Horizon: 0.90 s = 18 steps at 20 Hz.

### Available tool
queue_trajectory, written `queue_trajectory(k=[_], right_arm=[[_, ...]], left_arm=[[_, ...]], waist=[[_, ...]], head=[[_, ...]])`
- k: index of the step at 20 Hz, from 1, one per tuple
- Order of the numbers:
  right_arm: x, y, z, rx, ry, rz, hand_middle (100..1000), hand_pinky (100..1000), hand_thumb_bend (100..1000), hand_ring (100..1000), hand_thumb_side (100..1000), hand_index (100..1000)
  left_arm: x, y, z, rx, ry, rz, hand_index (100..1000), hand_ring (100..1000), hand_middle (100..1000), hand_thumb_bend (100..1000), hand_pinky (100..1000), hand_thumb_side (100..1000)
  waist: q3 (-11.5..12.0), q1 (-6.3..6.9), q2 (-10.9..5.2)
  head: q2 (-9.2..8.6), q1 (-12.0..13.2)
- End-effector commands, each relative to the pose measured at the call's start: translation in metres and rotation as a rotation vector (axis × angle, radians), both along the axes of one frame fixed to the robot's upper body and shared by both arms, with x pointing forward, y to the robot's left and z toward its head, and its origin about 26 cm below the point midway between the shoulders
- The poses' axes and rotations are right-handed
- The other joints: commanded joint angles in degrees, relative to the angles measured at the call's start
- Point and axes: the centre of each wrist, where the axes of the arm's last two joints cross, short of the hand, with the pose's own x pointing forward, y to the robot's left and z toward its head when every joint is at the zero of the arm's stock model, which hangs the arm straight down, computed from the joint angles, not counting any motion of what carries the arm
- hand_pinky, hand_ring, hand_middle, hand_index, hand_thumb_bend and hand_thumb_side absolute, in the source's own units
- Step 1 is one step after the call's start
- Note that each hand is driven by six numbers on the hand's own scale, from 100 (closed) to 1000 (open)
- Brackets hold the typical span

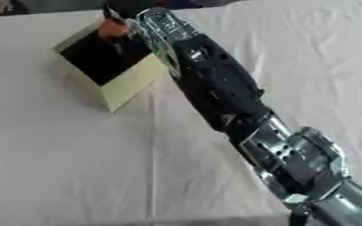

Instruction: Pick up objects on the table and place them in the box.

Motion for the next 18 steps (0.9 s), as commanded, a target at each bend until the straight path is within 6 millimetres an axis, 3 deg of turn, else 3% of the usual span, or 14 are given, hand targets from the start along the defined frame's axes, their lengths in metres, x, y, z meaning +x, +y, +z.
queue_trajectory(k=[1, 4, 10, 12, 15, 18], right_arm=[[0.002, 0.002, 0.010, -0.016, -0.037, 0.022, 467, 814, 100, 670, 220, 710], [0.003, 0.003, 0.007, -0.045, -0.023, 0.039, 501, 828, 100, 708, 289, 729], [0.000, 0.011, 0.011, -0.096, -0.042, 0.060, 658, 865, 100, 808, 654, 881], [0.000, 0.012, 0.013, -0.119, -0.059, 0.044, 700, 878, 100, 833, 731, 910], [-0.001, 0.014, 0.015, -0.156, -0.083, 0.006, 739, 897, 101, 865, 765, 926], [-0.003, 0.017, 0.017, -0.178, -0.113, -0.013, 726, 894, 100, 856, 725, 916]], left_arm=[[-0.003, 0.002, 0.008, 0.015, -0.024, -0.001, 720, 603, 633, 110, 692, 829], [-0.003, 0.002, 0.008, 0.013, -0.024, -0.001, 718, 603, 633, 109, 692, 829], [-0.003, 0.001, 0.008, 0.013, -0.023, -0.008, 717, 604, 633, 109, 692, 829], [-0.003, 0.001, 0.008, 0.013, -0.023, -0.009, 717, 604, 633, 110, 692, 829], [-0.003, 0.001, 0.008, 0.014, -0.022, -0.011, 717, 604, 634, 108, 691, 827], [-0.003, 0.000, 0.008, 0.014, -0.020, -0.012, 717, 604, 634, 108, 692, 828]], waist=[[0.1, 0.20, -1.07], [0.1, 0.18, -1.03], [0.2, 0.16, -0.92], [0.3, 0.12, -0.94], [0.3, 0.10, -1.02], [0.4, 0.12, -1.08]], head=[[-0.30, 0.2], [-0.25, 0.2], [-0.21, 0.2], [-0.21, 0.2], [-0.18, 0.1], [-0.15, 0.0]])
